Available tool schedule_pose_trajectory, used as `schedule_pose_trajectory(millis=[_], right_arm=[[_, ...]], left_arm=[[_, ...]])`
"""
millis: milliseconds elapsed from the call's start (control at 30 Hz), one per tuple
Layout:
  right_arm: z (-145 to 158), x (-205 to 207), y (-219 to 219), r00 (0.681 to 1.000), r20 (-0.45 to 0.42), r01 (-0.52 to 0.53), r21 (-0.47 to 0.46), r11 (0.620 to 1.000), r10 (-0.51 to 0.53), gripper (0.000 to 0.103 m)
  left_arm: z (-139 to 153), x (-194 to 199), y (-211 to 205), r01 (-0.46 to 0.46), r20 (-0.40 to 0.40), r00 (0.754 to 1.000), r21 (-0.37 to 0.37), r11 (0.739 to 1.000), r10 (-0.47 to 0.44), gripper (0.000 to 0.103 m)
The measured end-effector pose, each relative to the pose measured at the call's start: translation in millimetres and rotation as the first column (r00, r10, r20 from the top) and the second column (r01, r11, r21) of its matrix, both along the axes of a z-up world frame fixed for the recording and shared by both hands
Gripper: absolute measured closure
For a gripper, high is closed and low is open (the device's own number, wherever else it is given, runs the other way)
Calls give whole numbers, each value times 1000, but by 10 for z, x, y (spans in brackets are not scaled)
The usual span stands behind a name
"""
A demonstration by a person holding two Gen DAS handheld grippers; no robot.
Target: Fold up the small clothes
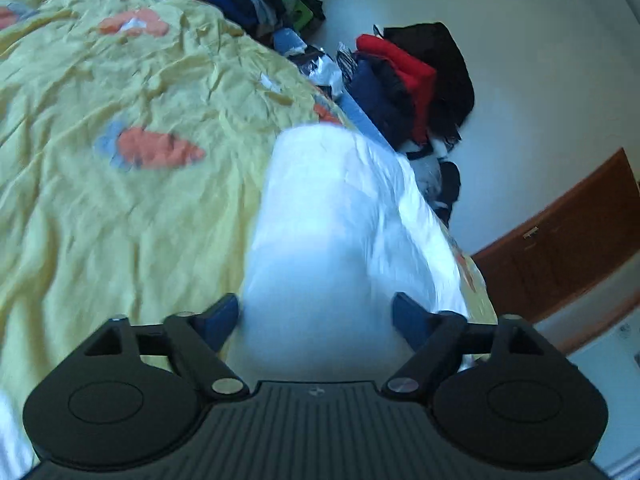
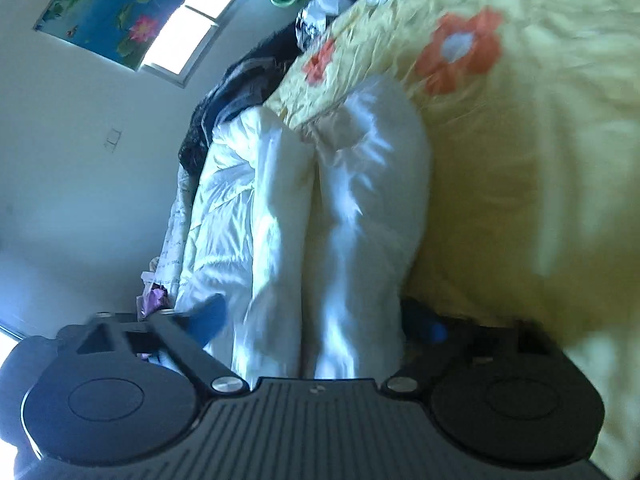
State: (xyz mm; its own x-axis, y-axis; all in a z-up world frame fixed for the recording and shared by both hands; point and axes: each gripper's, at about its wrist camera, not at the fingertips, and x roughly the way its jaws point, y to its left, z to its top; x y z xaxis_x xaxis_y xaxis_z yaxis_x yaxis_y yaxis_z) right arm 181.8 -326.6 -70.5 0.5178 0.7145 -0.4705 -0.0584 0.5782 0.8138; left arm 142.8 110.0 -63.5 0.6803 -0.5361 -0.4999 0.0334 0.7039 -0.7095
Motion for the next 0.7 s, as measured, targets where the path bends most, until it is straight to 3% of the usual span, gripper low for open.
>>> schedule_pose_trajectory(millis=[133,200,233,267,300,333,400,500,533,600,700], right_arm=[[-108,-305,-122,999,-53,7,98,995,-2,2],[-142,-394,18,999,-31,-19,81,997,22,8],[-146,-468,99,999,-23,-39,54,998,40,27],[-172,-462,203,997,-39,-70,34,997,71,44],[-179,-473,285,994,-40,-99,9,995,99,69],[-136,-508,349,993,5,-120,-37,992,120,72],[-27,-558,405,985,60,-155,-110,982,162,74],[-23,-537,492,977,79,-180,-206,962,200,74],[-69,-510,536,974,83,-182,-258,949,209,68],[-120,-495,550,978,94,-159,-259,953,188,67],[-63,-631,461,989,66,-111,-235,966,130,48]], left_arm=[[-226,-233,-62,35,-69,997,-44,998,-38,14],[-243,-293,-130,45,-38,998,-30,999,-46,15],[-236,-271,-161,51,-41,998,-16,999,-52,23],[-213,-260,-174,50,-54,997,-7,999,-50,39],[-188,-238,-169,62,-63,996,-7,998,-62,47],[-147,-221,-135,72,-60,996,-8,997,-72,57],[-75,-200,-74,100,-64,993,7,995,-99,60],[-67,-235,-192,140,-56,989,117,983,-134,60],[-90,-207,-267,139,-51,990,158,978,-132,60],[-111,-240,-351,114,-26,993,232,966,-111,52],[-26,-406,-356,65,23,997,302,951,-76,41]])
